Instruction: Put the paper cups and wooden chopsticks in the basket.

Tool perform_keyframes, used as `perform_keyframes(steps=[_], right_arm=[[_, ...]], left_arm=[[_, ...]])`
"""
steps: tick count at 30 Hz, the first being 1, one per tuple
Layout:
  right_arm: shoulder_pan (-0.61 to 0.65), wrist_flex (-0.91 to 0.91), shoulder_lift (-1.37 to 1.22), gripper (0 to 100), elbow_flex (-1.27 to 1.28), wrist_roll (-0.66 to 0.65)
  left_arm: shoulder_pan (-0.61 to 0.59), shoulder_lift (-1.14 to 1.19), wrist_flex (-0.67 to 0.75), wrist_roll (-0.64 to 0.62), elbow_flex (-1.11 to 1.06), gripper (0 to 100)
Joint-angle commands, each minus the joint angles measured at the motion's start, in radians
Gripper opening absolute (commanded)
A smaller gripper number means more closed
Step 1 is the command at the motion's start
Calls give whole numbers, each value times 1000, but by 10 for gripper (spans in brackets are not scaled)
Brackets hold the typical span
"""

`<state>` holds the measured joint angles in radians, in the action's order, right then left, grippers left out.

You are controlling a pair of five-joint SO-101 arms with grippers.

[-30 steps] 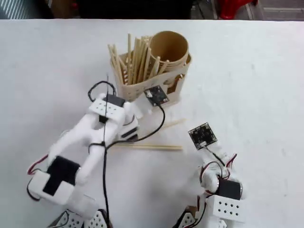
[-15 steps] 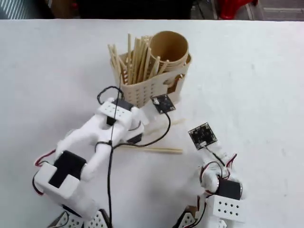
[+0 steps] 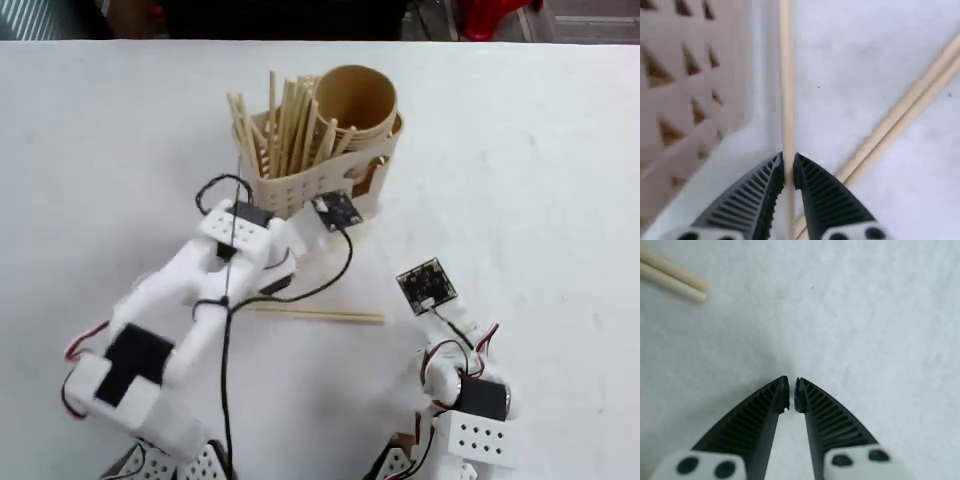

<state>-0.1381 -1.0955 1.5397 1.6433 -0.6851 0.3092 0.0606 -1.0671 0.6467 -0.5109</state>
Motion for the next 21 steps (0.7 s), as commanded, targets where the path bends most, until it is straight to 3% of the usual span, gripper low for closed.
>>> perform_keyframes(steps=[1,9,13,17,21], right_arm=[[-5,24,-5,39,-6,0],[-5,24,-5,39,-6,0],[-5,24,-5,39,-6,0],[-5,24,-5,39,-6,0],[-5,24,-5,39,-6,0]], left_arm=[[42,-213,-120,0,25,22],[120,-768,-377,-3,46,22],[114,-990,-405,-48,161,22],[119,-1064,-311,-146,278,22],[84,-1032,-31,-284,264,22]])
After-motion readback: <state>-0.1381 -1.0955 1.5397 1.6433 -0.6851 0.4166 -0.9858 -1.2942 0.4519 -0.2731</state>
